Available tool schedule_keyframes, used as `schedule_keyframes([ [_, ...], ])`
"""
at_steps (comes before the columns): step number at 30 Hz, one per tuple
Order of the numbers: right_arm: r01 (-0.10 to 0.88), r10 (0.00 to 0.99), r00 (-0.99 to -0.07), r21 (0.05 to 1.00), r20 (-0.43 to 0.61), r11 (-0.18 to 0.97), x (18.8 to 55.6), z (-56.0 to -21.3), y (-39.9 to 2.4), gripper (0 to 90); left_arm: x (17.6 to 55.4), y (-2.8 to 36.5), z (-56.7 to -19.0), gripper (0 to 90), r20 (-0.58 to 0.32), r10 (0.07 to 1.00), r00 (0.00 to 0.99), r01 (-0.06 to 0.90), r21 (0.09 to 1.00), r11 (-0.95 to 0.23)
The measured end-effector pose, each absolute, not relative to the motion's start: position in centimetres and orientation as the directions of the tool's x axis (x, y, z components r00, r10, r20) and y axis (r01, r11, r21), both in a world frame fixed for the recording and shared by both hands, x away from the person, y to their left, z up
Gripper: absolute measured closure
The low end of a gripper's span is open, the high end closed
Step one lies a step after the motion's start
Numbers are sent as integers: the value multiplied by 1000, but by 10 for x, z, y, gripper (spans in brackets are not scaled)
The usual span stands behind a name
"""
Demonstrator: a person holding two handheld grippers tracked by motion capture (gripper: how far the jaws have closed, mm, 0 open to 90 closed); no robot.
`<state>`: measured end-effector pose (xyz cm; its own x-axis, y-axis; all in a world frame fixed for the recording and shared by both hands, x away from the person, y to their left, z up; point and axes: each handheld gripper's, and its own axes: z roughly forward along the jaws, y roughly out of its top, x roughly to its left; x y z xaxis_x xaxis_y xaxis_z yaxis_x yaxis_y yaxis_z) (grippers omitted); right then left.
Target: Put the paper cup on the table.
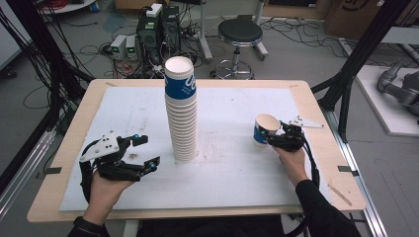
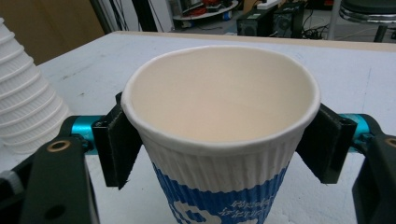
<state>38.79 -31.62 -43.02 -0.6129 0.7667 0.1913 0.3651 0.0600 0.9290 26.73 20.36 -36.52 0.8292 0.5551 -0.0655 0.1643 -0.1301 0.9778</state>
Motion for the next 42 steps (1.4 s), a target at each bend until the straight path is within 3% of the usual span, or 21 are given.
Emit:
schedule_keyframes([
  [42,426,814,-570,888,116,172,381,-432,-303,146,272,203,-365,171,-79,597,798,178,978,-109],
])
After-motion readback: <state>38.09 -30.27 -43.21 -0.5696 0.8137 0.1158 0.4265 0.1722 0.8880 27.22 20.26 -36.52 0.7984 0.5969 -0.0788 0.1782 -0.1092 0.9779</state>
